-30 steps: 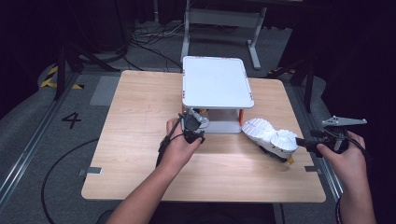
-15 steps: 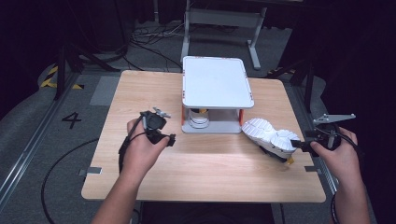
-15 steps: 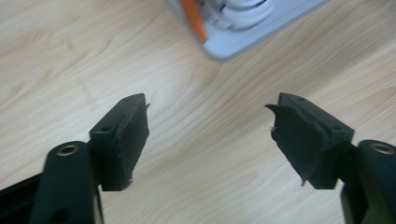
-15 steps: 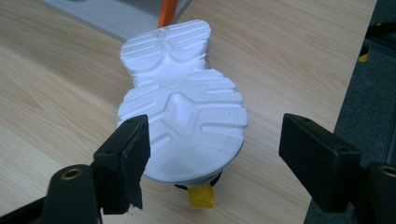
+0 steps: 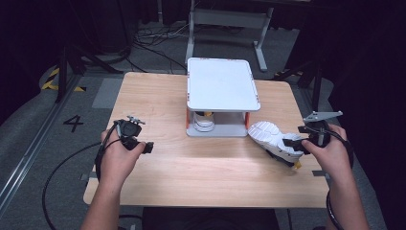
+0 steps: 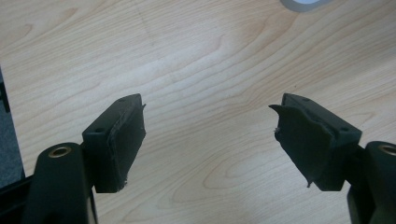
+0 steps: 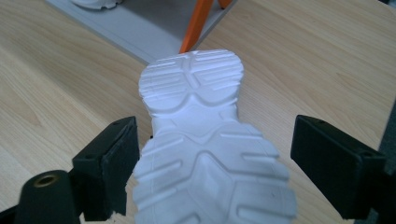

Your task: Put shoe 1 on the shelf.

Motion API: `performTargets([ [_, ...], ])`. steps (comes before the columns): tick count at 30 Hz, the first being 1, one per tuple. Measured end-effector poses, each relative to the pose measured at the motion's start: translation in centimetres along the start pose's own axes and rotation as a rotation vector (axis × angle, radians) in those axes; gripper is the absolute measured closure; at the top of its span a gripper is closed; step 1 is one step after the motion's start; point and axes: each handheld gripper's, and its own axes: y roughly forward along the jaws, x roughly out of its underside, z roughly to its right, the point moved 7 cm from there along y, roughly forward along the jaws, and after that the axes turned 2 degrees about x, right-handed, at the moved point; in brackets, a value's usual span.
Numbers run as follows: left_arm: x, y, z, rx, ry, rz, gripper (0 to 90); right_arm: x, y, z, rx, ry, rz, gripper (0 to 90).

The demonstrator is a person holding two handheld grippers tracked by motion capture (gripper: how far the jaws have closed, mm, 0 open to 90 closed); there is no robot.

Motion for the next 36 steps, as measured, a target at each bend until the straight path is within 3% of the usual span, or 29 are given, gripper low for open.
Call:
performTargets([
  [3, 0.5, -0.2, 0.0, 0.002, -0.001, 0.003, 24.3, 0.2, 0.5, -0.2, -0.034, -0.015, -0.053, 17.8],
  [6, 0.8, -0.4, -0.2, 0.003, -0.007, 0.002, 24.4, 0.3, 0.1, 0.4, -0.011, -0.003, -0.054, 16.9],
  [7, 0.9, -0.4, -0.3, 0.002, -0.014, 0.000, 24.4, 0.3, -0.3, 0.7, -0.001, 0.005, -0.052, 16.1],
  [9, 1.0, -0.3, -0.5, -0.003, -0.027, 0.000, 24.4, 0.8, -1.0, 1.4, 0.004, 0.068, -0.056, 16.7],
  [12, 0.9, 0.0, -0.4, 0.001, -0.018, -0.008, 24.5, 1.3, -0.7, 1.8, 0.003, 0.094, -0.073, 16.1],
  [16, 0.7, 0.3, 0.0, 0.015, -0.006, -0.010, 24.5, 1.8, 0.4, 1.0, -0.046, 0.093, -0.131, 15.1],
  [19, 0.5, 0.4, 0.0, 0.018, 0.001, -0.011, 24.4, 1.9, 0.8, 0.2, -0.083, 0.088, -0.141, 23.6],
  [21, 0.3, 0.5, 0.0, 0.015, 0.003, -0.010, 24.4, 1.7, 0.7, -0.8, -0.119, 0.057, -0.145, 32.7],
  [23, 0.2, 0.7, 0.1, 0.021, 0.004, -0.012, 24.4, 1.7, 0.9, -1.8, -0.126, -0.004, -0.161, 43.1],
  [24, 0.2, 0.7, 0.1, 0.021, 0.004, -0.012, 24.4, 1.7, 0.9, -1.8, -0.126, -0.004, -0.161, 43.1],
  [25, -0.1, 0.9, 0.3, 0.023, 0.012, -0.009, 24.3, 1.8, 1.2, -3.3, -0.161, -0.060, -0.202, 46.2],
  [28, -0.5, 1.1, 0.5, 0.032, 0.023, -0.005, 24.3, 1.9, 1.9, -5.2, -0.176, -0.136, -0.233, 44.3],
  [31, -0.9, 1.3, 0.7, 0.041, 0.032, -0.008, 24.2, 2.0, 2.1, -6.7, -0.134, -0.198, -0.264, 43.9],
  [34, -1.4, 1.5, 0.9, 0.050, 0.038, -0.004, 24.2, 2.1, 2.0, -8.4, -0.207, -0.196, -0.260, 46.8],
  [35, -1.6, 1.6, 1.0, 0.050, 0.039, -0.003, 24.2, 2.2, 2.1, -9.0, -0.243, -0.191, -0.274, 43.6],
  [36, -1.6, 1.6, 1.0, 0.050, 0.039, -0.003, 24.2, 2.2, 2.1, -9.3, -0.226, -0.202, -0.272, 42.4],
])
